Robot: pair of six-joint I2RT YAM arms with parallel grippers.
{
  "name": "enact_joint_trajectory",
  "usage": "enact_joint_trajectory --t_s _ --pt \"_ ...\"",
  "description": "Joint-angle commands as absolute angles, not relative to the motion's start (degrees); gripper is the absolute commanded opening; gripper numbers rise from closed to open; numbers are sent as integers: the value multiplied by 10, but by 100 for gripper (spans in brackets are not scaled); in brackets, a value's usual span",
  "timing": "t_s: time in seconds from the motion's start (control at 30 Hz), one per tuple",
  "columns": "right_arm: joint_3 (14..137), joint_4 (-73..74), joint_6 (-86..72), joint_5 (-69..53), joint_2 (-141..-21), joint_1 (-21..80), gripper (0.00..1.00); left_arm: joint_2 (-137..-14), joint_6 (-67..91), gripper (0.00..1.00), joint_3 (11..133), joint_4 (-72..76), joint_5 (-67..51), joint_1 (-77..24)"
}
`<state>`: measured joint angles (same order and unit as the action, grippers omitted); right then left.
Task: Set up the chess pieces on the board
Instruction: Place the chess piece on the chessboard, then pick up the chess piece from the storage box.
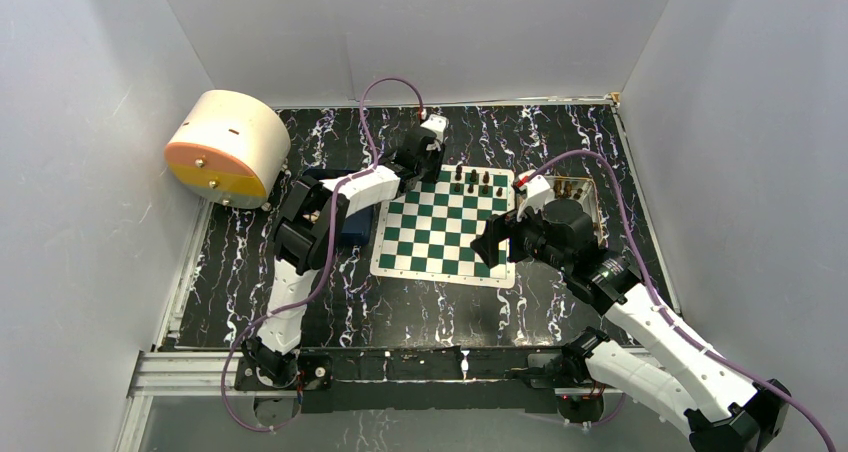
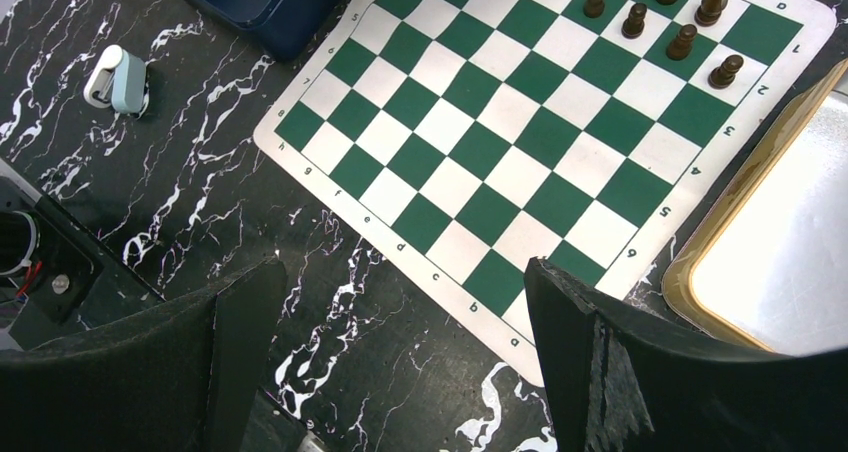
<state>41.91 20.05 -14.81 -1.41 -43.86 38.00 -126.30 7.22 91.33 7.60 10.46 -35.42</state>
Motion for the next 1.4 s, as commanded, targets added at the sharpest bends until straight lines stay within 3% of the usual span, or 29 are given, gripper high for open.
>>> enact_joint_trajectory --t_s 0.0,0.37,0.53,0.57,0.63,0.7,0.9,1.17,1.37 --pt "447 184 -156 -4 -438 381 99 -1236 83 38 938 37 87 -353" --pt "487 202 -216 94 -505 382 99 -1139 122 53 978 -108 14 -341" --pt "526 224 -208 162 -559 381 99 -1038 145 57 901 -130 -25 -320" --pt "531 226 -204 175 -570 381 99 -1016 144 69 881 -135 -26 -318" --pt "546 240 -202 196 -594 374 99 -968 135 74 841 -143 -29 -316" --pt "562 255 -196 196 -621 356 99 -920 128 87 803 -151 -33 -316" --pt "579 263 -181 146 -682 259 97 -781 105 89 667 -155 -49 -316" --pt "557 209 -151 149 -733 127 81 -673 83 93 519 -132 -25 -316" --pt "554 153 -123 146 -789 51 54 -643 73 93 482 -114 20 -316"
